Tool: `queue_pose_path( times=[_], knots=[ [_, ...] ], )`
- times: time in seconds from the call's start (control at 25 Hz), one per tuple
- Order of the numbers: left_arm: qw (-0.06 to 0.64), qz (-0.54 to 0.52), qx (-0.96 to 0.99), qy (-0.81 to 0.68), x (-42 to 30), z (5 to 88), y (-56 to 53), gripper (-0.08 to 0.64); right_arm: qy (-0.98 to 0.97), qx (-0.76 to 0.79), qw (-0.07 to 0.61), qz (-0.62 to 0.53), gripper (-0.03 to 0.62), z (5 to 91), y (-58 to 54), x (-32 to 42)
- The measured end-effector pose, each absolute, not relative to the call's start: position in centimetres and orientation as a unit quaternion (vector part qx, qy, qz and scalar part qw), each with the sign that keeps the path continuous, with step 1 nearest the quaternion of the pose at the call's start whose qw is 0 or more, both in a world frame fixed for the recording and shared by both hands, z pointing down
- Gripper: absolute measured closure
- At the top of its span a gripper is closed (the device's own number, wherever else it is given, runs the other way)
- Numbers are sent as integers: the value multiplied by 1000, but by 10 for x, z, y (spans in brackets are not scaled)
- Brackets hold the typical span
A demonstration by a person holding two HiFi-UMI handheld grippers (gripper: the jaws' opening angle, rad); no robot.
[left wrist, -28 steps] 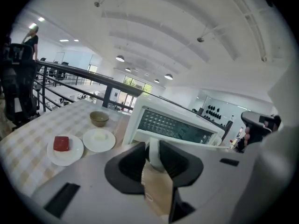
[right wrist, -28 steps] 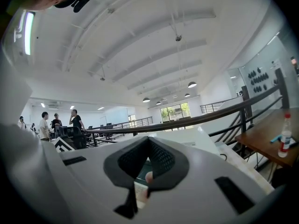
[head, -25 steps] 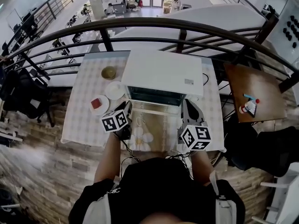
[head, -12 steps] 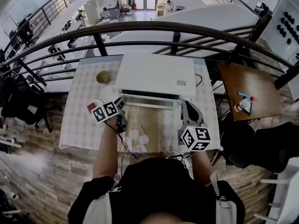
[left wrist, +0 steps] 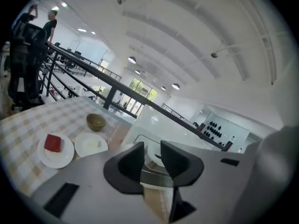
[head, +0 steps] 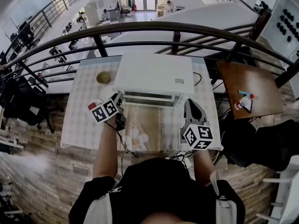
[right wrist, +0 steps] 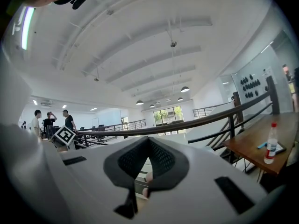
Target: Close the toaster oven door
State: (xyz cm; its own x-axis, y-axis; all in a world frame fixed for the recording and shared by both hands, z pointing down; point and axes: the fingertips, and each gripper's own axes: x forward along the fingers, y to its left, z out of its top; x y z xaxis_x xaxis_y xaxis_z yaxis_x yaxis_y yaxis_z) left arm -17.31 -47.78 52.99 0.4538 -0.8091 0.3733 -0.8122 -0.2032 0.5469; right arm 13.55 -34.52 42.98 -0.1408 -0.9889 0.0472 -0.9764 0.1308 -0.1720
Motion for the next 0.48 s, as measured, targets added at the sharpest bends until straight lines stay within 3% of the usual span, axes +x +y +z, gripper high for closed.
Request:
queue_pose_path(
  times=[0.12,0.36,0.48],
  knots=[
    [299,-6,783,-545,-182,506,-463,466,759,-646,47,-75,591,428,-346,128],
    [117,2,791,-600,-189,429,-414,526,778,-621,69,-63,591,416,-354,108],
    [67,6,795,-603,-180,403,-386,532,781,-620,61,-36,591,407,-355,99]
  ],
)
